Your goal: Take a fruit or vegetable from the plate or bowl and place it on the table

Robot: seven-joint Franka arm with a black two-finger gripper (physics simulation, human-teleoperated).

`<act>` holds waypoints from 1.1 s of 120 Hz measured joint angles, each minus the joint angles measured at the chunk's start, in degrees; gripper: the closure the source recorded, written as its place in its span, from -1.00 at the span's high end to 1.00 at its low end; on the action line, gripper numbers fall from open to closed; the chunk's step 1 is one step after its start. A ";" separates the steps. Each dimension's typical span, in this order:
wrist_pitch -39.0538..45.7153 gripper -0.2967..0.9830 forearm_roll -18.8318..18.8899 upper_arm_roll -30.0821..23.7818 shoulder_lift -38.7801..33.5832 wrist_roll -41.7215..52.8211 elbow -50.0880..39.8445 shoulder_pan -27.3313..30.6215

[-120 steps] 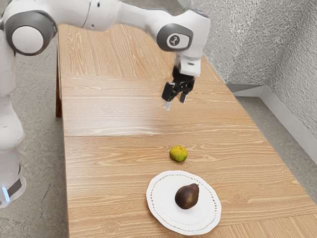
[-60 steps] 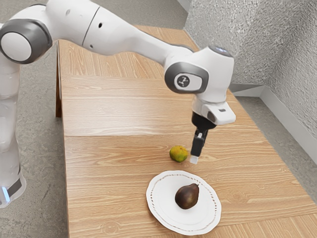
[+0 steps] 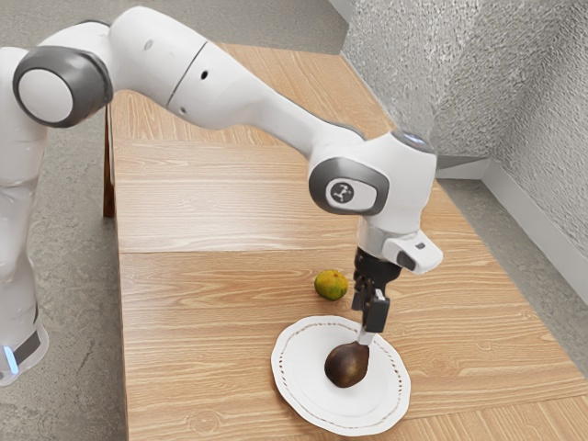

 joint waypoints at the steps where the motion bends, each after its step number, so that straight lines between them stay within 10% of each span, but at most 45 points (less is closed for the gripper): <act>1: 0.05 0.54 -0.01 0.00 0.03 -0.21 -0.01 -0.04; 132: 4.73 0.54 -0.64 1.76 -0.64 -17.47 -5.09 -6.92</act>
